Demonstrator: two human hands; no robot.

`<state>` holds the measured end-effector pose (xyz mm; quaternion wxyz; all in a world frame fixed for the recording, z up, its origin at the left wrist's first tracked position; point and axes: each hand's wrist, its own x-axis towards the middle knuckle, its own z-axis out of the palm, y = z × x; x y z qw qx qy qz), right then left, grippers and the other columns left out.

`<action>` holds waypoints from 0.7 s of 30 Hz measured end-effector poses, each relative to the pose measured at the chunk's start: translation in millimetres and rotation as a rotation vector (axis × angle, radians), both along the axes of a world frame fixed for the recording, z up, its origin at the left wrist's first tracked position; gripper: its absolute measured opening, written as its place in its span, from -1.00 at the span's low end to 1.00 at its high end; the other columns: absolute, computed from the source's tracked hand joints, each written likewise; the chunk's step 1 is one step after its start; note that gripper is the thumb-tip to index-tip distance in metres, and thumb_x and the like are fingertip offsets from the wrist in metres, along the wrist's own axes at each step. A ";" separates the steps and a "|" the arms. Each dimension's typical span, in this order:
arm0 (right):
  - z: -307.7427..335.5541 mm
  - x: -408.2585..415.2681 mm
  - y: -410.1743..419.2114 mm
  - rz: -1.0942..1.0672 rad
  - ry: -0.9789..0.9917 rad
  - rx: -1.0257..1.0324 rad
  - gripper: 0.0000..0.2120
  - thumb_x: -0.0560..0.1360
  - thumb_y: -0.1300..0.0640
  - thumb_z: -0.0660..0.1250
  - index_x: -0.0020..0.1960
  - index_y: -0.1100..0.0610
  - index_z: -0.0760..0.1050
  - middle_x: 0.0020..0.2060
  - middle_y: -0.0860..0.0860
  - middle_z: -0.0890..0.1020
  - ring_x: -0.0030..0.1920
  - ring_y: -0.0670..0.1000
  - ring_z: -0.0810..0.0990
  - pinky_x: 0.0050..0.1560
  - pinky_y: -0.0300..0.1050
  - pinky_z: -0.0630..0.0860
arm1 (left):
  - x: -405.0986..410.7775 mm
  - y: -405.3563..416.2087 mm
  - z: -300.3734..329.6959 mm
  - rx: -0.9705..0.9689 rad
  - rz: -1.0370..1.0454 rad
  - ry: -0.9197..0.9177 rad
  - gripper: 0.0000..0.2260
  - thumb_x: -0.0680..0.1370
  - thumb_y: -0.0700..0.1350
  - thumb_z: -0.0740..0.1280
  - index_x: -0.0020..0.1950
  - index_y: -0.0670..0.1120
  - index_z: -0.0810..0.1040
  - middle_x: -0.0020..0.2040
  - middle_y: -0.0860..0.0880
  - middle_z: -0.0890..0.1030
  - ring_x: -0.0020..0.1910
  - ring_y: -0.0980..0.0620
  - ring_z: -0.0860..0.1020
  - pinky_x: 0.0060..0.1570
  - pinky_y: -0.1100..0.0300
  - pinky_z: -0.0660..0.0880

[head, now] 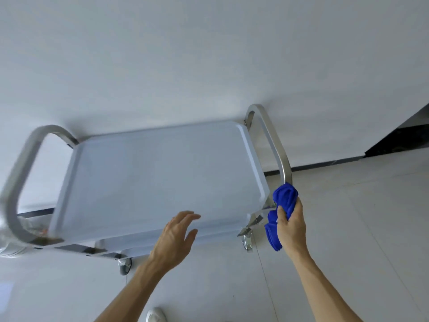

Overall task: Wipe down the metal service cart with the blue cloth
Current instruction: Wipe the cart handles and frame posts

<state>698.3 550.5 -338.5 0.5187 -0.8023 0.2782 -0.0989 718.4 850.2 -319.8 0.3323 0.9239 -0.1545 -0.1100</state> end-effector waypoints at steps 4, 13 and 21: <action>37.5 1.6 49.2 0.013 -0.002 0.084 -0.75 0.65 0.16 0.19 0.32 0.04 0.37 -0.08 -0.05 0.59 -0.04 0.06 0.61 -0.11 -0.12 0.45 | -19.4 49.1 46.8 -0.086 0.136 -0.029 -0.70 0.58 -0.22 0.36 0.30 -0.07 0.54 0.23 0.12 0.51 0.18 0.12 0.54 0.11 0.59 0.27; 117.4 7.4 215.0 0.290 -0.055 0.234 -0.82 0.64 0.13 0.23 0.15 -0.13 0.46 -0.10 -0.18 0.64 -0.12 -0.23 0.60 -0.13 -0.29 0.45 | -58.6 186.9 116.7 -0.261 0.394 -0.101 -0.73 0.58 -0.21 0.36 0.24 0.04 0.56 0.12 0.15 0.60 0.05 0.29 0.58 0.08 0.29 0.51; 117.5 2.4 345.6 0.452 0.028 0.295 -0.83 0.64 0.17 0.26 0.12 -0.08 0.51 -0.07 -0.09 0.66 -0.07 -0.07 0.63 -0.16 -0.31 0.48 | -74.2 301.4 108.4 -0.374 0.589 -0.057 -0.66 0.56 -0.30 0.34 0.11 0.16 0.57 -0.01 0.10 0.67 -0.07 0.21 0.63 -0.09 0.38 0.54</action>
